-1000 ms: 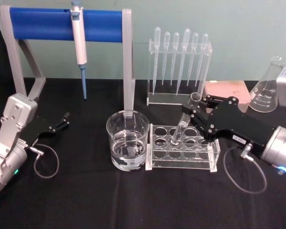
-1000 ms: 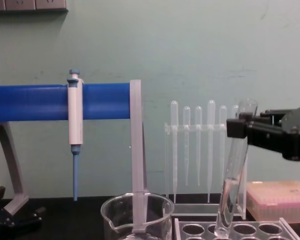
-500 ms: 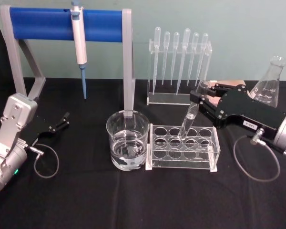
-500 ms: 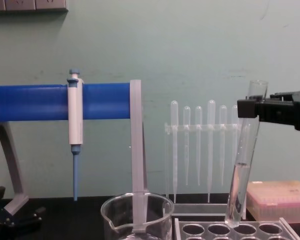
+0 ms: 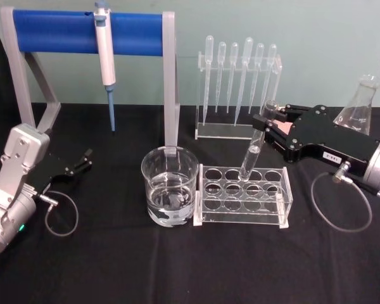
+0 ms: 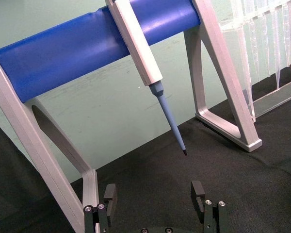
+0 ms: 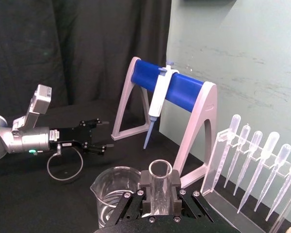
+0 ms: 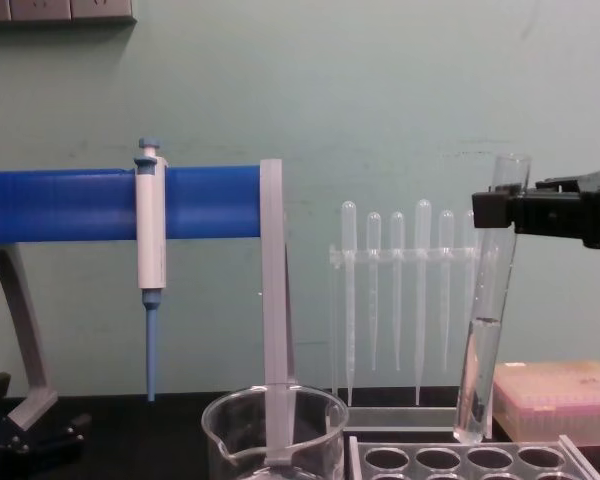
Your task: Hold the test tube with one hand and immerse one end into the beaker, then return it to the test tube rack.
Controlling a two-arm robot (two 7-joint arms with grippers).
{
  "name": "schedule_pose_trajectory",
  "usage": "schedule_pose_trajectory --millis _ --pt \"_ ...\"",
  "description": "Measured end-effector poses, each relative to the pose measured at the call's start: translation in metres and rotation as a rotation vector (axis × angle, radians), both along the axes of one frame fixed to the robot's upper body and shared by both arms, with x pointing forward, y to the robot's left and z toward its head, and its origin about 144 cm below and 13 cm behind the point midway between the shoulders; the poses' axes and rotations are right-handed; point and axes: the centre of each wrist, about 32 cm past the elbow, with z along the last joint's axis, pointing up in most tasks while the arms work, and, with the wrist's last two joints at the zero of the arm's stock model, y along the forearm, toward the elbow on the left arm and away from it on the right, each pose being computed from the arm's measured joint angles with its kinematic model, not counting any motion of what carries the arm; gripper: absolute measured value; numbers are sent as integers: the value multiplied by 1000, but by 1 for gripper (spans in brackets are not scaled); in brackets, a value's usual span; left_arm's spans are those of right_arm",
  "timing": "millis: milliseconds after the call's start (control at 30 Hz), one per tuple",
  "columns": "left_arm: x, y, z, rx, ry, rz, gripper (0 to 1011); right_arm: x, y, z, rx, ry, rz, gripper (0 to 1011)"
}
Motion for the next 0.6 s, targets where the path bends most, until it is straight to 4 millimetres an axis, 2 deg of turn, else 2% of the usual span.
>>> schedule_pose_trajectory --millis 600 --pt "0 0 0 0 0 0 1000 0 1 -1 -2 -7 -1 224"
